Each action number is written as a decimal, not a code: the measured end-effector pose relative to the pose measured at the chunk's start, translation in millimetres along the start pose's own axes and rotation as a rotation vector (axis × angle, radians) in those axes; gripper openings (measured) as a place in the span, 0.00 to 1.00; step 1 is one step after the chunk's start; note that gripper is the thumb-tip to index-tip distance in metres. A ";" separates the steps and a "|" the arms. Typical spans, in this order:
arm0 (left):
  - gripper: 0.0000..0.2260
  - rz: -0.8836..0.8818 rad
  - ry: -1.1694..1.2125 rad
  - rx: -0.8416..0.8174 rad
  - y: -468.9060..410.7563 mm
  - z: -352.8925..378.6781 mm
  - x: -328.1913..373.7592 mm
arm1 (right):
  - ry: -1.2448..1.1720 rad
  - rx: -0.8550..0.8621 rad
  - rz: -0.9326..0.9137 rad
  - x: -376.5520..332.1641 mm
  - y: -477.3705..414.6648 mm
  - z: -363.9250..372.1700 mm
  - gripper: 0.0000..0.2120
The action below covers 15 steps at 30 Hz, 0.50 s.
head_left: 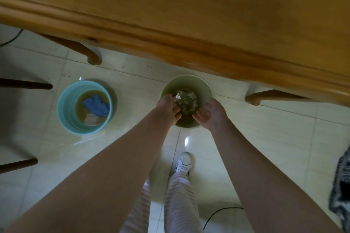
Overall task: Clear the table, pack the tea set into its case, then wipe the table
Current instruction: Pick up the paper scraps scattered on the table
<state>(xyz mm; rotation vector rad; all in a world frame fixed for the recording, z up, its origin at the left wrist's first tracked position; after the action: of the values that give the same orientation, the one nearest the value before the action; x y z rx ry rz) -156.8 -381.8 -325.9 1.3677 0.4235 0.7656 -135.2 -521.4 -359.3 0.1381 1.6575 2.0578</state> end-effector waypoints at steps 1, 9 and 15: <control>0.15 0.000 -0.014 -0.012 0.7 0.0 0.2 | -0.005 -0.011 -0.011 -0.2 1.9 1.4 0.24; 0.15 0.034 -0.014 -0.103 23.2 -3.7 -4.9 | -0.109 -0.147 -0.111 1.8 29.9 16.6 0.23; 0.12 0.110 -0.007 -0.170 75.7 -11.8 2.0 | -0.196 -0.194 -0.116 17.6 83.8 51.8 0.21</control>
<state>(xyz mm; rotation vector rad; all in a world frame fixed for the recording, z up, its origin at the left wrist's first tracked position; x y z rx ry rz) -181.5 -370.5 -254.3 1.2417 0.2727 0.8667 -157.1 -479.5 -271.1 0.1682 1.3126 2.0332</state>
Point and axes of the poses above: each hand's wrist, its own y-axis away from the middle knuckle, its own z-axis out of the palm, x = y × z, the point moved 4 cm from there along -y, towards the middle knuckle, and after that the axes turned 11 degrees about -x, right-handed, at the moved point
